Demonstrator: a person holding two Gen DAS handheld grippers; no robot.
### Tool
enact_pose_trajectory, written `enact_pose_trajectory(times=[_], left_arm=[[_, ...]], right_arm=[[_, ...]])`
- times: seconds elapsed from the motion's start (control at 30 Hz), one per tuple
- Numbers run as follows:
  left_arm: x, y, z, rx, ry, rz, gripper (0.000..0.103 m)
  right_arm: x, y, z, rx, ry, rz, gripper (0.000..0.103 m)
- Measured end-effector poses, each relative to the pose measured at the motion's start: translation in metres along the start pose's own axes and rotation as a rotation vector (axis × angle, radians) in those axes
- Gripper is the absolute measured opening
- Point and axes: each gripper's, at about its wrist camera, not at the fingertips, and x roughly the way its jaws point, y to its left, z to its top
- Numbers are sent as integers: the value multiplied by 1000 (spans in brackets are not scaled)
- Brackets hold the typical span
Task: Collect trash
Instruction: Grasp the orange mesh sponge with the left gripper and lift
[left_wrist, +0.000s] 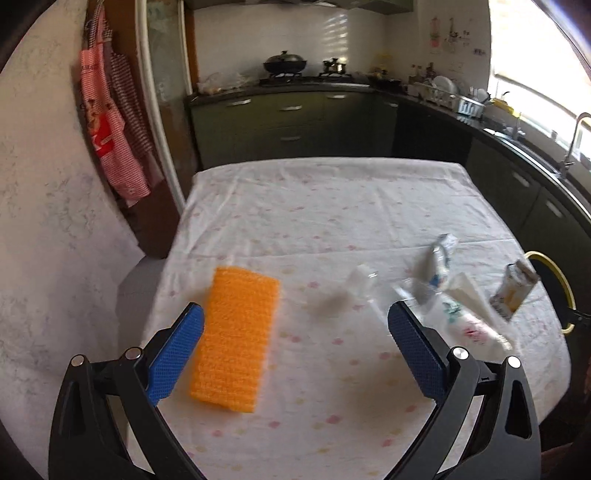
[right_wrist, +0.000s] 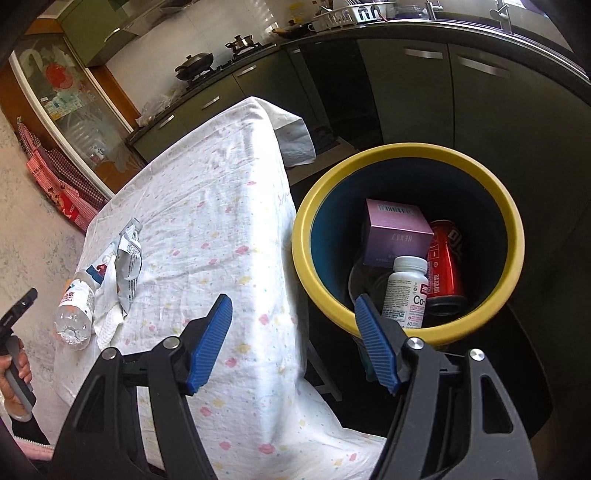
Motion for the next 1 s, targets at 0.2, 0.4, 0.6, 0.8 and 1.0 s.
enact_pose_trajectory(times=[0.2,0.4,0.6,0.8,1.0], left_arm=[[52,23,-16,30,143,12,94],[81,26,-26,46,195,37,88],[78,30,-25,57,165,85,49],[66,33,-22,39,138,61,19],[52,24,-22,52,107,41,16]], right_arm=[[2,10,0,-20,7,14,66],[0,16,1,-29,6,16,66],[5,17,0,-29,18,22,66],[7,22,-2,-36,24,31,66],[2,21,-2,-33,14,31,66]])
